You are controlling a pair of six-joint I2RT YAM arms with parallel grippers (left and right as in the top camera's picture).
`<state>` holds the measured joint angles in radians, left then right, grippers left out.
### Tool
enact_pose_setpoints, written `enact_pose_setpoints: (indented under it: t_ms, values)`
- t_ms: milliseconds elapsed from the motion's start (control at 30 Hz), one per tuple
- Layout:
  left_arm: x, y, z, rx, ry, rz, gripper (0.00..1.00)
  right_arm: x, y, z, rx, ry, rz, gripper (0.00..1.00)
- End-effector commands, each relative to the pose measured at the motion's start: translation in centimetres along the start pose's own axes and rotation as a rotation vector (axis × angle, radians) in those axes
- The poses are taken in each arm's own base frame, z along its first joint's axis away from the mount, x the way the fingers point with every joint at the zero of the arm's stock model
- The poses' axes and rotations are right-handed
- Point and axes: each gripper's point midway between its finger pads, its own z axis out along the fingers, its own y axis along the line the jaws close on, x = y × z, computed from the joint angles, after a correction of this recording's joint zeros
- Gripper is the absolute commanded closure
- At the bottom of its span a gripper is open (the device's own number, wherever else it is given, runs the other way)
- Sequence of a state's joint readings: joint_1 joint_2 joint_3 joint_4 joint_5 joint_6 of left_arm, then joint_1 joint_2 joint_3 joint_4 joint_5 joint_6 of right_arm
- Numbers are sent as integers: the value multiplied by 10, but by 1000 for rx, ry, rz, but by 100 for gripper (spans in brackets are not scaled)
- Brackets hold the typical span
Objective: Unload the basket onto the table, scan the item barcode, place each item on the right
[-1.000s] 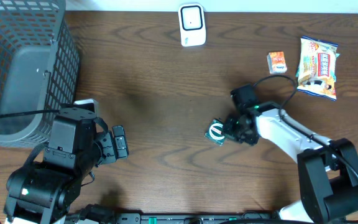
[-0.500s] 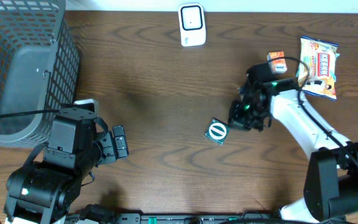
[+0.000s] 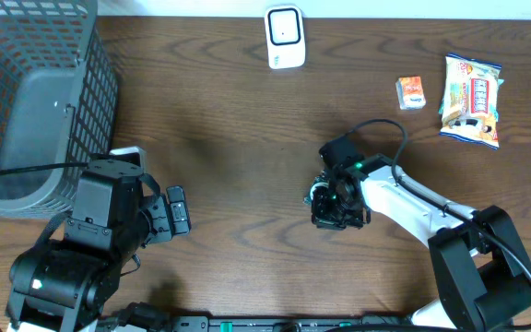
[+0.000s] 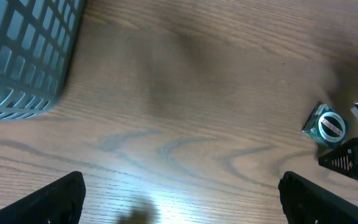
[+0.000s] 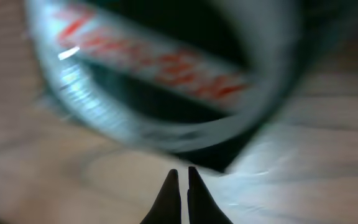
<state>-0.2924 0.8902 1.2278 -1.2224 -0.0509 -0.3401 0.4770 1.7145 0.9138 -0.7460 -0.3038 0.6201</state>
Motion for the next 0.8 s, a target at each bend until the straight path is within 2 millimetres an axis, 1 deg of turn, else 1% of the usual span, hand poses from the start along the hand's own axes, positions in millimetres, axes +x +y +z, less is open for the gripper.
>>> enact_pose_setpoints:
  t_ms: [0,133,200,333,433,500,567,633,767]
  values:
    - [0,0,-1,-1,-4,1,2,-13,-23,1,112,-80,100,99]
    - [0,0,-1,-1,-4,1,2,-30,-22,-1,84,-135,109,99]
    - [0,0,-1,-1,-4,1,2,-42,-19,-4,60,-175,113,99]
    - [0,0,-1,-1,-4,1,3,-73,-24,-13,48,-294,136,99]
    - [0,0,-1,-1,-4,1,3,-101,-32,-24,30,-394,165,99]
    - [0,0,-1,-1,-4,1,2,-119,-33,-33,-7,-454,157,99]
    - [0,0,-1,-1,-4,1,2,-134,-26,-42,-81,-498,147,98]
    - [0,0,-1,-1,-4,1,2,-146,-9,-52,-196,-524,122,98]
    - [0,0,-1,-1,-4,1,2,-156,22,-68,-358,-558,59,98]
